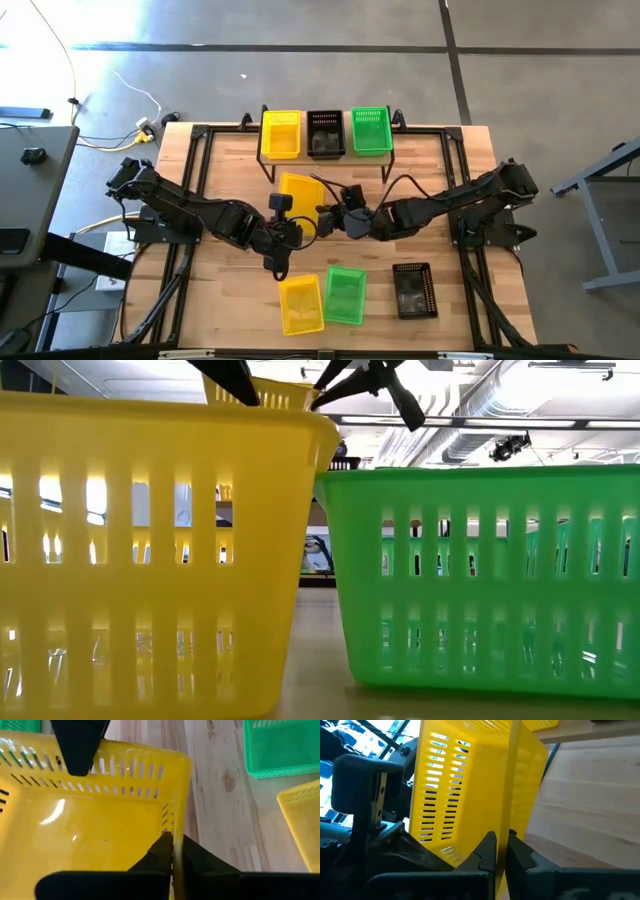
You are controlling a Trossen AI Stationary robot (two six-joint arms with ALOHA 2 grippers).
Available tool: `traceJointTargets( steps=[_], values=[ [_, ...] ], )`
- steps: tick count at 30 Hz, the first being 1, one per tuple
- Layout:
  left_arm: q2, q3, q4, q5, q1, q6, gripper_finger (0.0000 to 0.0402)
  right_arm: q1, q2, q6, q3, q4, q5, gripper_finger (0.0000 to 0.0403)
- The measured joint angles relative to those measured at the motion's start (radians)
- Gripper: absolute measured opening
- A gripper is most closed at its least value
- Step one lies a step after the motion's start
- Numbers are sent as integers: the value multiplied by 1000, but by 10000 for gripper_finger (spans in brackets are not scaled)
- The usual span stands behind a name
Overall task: Stack baskets on shelf by color
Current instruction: Stack the top yellow bin on the yellow bin on the shelf
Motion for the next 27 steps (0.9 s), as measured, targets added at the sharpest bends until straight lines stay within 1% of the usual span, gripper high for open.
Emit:
traceJointTargets(
  steps=[4, 7, 12, 16, 21, 24, 27],
  values=[
    [0, 0, 0, -7, -18, 16, 2, -12, 0, -15, 0, -1, -15, 27],
    [0, 0, -10, -6, -28, 15, 3, -24, 0, -40, 0, -1, -32, 62],
    [0, 0, -46, -15, -29, 20, 1, -63, -5, -46, 0, 0, -109, 127],
    [-7, 0, -89, -24, -27, 23, 1, -83, -25, -112, 0, 5, -147, 164],
    [-29, 0, -105, -23, -26, 25, 1, -86, -72, -156, 0, 0, -139, 186],
    [-49, -1, -106, -33, -26, 29, 0, -86, -107, -194, 0, -1, -129, 188],
    [-89, -1, -106, -55, -11, 66, 0, -89, -141, -263, 0, 1, -108, 188]
  ],
)
